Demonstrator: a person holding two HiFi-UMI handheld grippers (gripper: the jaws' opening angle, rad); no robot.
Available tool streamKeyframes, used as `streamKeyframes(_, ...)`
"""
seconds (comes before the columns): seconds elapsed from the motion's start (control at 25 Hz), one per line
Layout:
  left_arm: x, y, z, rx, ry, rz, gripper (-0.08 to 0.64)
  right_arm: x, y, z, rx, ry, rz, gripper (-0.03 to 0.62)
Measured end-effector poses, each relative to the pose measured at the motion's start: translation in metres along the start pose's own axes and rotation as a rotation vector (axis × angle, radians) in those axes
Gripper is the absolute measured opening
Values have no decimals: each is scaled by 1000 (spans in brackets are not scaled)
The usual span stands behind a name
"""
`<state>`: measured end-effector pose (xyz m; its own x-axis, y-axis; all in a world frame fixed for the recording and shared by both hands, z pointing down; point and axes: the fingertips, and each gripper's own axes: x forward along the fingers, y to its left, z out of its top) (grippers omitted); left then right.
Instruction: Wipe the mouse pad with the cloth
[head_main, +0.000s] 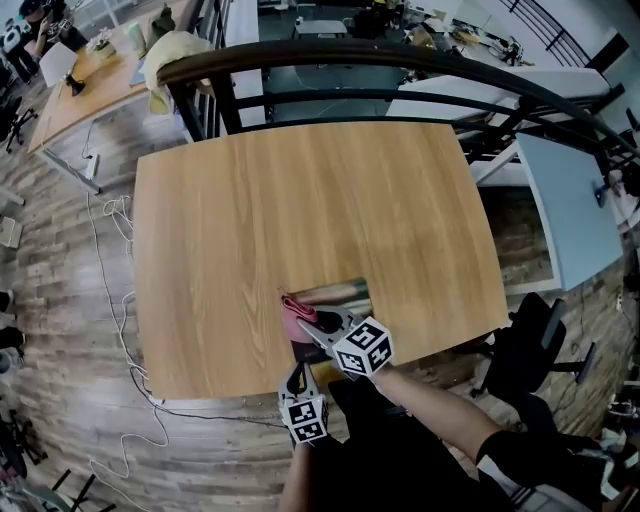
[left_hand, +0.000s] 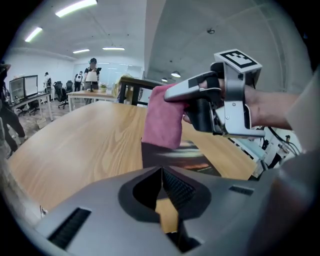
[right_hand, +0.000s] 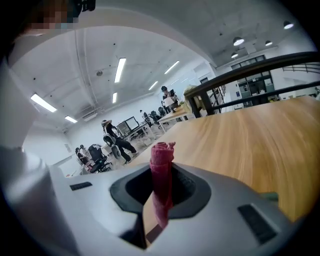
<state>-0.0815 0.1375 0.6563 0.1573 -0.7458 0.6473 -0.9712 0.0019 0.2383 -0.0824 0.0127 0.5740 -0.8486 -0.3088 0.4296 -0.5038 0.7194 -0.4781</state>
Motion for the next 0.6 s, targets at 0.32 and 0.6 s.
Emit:
streamKeyframes(0.32,22,10,-21,-80,56,30,25,51,-18,-8,96,67,86,71)
streamKeyframes(0.6,34,14,-42,-130,128,39,23,88,-58,-41,162,216,16,71)
